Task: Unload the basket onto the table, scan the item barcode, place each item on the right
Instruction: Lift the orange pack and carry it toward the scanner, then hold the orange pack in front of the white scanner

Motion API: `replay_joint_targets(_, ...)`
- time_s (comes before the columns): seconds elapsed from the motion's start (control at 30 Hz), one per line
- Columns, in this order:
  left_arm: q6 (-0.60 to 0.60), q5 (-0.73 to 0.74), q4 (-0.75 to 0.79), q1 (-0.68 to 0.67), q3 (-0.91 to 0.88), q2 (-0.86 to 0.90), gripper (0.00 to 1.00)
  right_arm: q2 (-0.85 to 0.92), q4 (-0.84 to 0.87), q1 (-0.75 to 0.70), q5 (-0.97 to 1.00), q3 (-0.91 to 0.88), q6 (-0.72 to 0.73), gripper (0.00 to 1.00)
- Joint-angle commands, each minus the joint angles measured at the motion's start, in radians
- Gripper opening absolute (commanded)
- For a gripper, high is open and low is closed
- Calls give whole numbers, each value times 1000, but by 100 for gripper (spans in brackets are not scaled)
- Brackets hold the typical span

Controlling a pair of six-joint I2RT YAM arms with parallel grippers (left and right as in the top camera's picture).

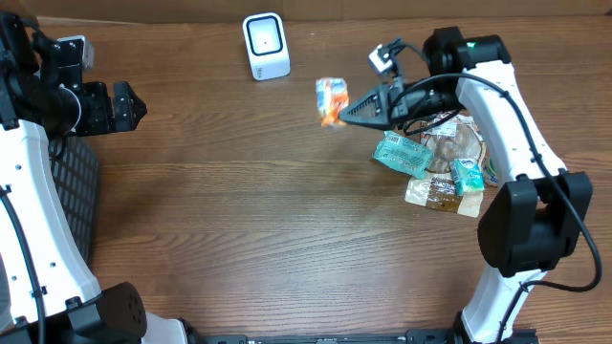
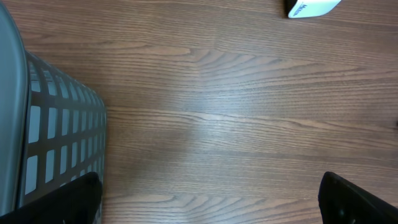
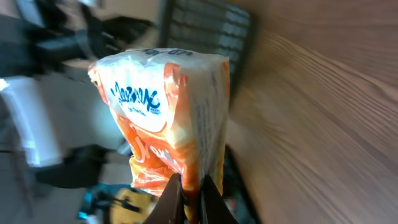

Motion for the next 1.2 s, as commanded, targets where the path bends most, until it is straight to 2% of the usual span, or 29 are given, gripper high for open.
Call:
replay_joint_targets(0.0,18,1,2,-7,10,-2,100,-32,56,50,306,-5,143,4)
replay_joint_targets(0.1,18,1,2,-7,10,-2,100,-32,133,89,565,-3,351,4)
replay_joint_targets(0.23,18,2,2,-7,10,-2,99,-28,167,135,811,61,504,4)
replay_joint_targets(0.43,18,1,1,-7,10,-2,100,11,154,216,1173,284,640,4)
replay_joint_targets(0.6,18,2,1,-7,10,-2,100,72,283,290,1481,385,653,4)
replay_joint_targets(0.83,18,1,2,-7,10,-2,99,215,676,401,1813,384,359,4)
replay_joint_targets(1.0,18,1,2,-7,10,-2,100,363,997,461,1988,381,14,4)
replay_joint_targets(1.17,18,1,2,-7,10,-2,100,492,1281,491,2040,381,-331,4)
